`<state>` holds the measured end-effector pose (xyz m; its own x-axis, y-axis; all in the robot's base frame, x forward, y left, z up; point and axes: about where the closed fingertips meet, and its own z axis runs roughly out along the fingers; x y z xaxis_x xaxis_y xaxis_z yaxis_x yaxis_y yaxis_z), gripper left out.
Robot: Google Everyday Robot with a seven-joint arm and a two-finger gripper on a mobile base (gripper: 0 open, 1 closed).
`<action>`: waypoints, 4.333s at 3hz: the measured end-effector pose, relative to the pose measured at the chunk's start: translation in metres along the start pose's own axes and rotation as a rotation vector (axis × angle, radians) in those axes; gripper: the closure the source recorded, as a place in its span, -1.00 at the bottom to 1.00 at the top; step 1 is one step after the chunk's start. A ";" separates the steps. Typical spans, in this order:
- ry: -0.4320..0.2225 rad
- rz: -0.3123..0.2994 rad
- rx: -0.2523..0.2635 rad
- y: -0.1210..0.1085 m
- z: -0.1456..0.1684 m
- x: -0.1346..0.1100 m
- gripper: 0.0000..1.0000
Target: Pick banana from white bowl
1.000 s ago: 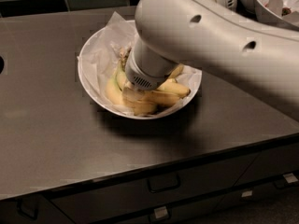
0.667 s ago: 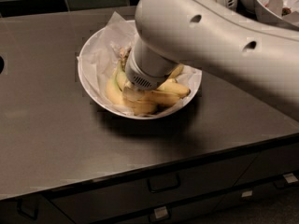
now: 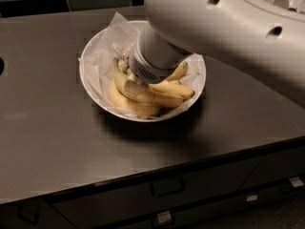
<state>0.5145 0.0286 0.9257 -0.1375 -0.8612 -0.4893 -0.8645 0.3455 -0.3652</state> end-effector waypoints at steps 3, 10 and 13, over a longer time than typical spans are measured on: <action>-0.028 -0.014 0.035 -0.009 -0.016 -0.011 0.62; -0.003 0.058 0.047 -0.004 0.006 -0.012 0.22; 0.021 0.090 0.052 0.004 0.016 -0.016 0.16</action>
Offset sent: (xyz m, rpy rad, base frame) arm 0.0060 -0.0021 0.0328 0.0140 -0.0702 0.0047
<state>0.5212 0.0497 0.9194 -0.2245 -0.8333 -0.5052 -0.8219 0.4404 -0.3613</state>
